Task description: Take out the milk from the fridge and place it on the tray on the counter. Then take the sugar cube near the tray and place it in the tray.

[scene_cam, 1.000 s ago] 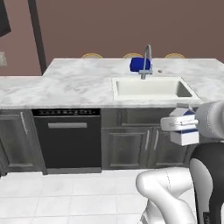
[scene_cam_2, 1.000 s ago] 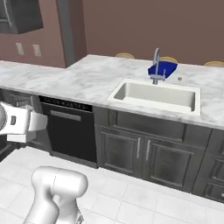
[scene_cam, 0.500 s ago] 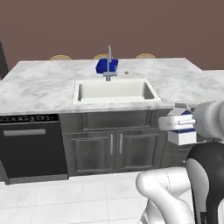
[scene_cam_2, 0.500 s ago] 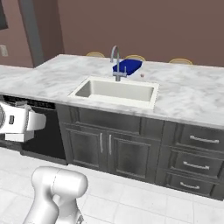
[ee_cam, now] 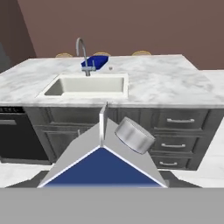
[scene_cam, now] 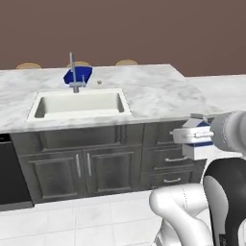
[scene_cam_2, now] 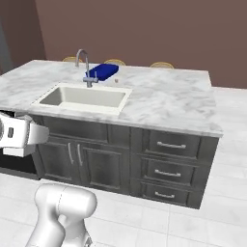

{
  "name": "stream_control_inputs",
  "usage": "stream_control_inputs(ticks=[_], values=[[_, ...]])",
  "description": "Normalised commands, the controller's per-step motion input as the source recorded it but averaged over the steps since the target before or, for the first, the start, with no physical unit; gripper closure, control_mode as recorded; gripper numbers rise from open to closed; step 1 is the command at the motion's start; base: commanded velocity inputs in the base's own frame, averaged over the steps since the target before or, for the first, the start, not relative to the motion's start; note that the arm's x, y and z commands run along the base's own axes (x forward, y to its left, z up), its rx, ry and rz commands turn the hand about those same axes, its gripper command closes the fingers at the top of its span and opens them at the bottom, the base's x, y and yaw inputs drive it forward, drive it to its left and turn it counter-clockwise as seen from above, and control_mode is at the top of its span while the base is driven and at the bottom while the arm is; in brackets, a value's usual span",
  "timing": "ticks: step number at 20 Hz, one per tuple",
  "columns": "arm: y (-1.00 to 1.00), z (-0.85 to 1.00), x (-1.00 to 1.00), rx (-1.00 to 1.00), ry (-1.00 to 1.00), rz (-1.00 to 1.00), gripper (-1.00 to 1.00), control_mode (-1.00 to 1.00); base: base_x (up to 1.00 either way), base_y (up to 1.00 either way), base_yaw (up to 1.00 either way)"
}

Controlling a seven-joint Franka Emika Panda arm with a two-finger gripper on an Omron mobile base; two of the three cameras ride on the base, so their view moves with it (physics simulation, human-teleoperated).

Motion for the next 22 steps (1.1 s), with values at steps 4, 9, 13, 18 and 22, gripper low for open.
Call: stream_control_inputs(ticks=[4,9,13,18,22], values=[[0.0,0.0,0.0,0.0,0.0,0.0,1.0,1.0,0.52,-1.0,-0.01],[0.0,0.0,0.0,0.0,0.0,0.0,1.0,1.0,0.5,-1.0,0.0],[0.0,0.0,0.0,0.0,0.0,0.0,1.0,1.0,0.34,-1.0,0.0],[0.0,0.0,0.0,0.0,0.0,0.0,1.0,1.0,0.21,-1.0,0.0],[0.0,0.0,0.0,0.0,0.0,0.0,1.0,1.0,0.23,-1.0,0.0]])
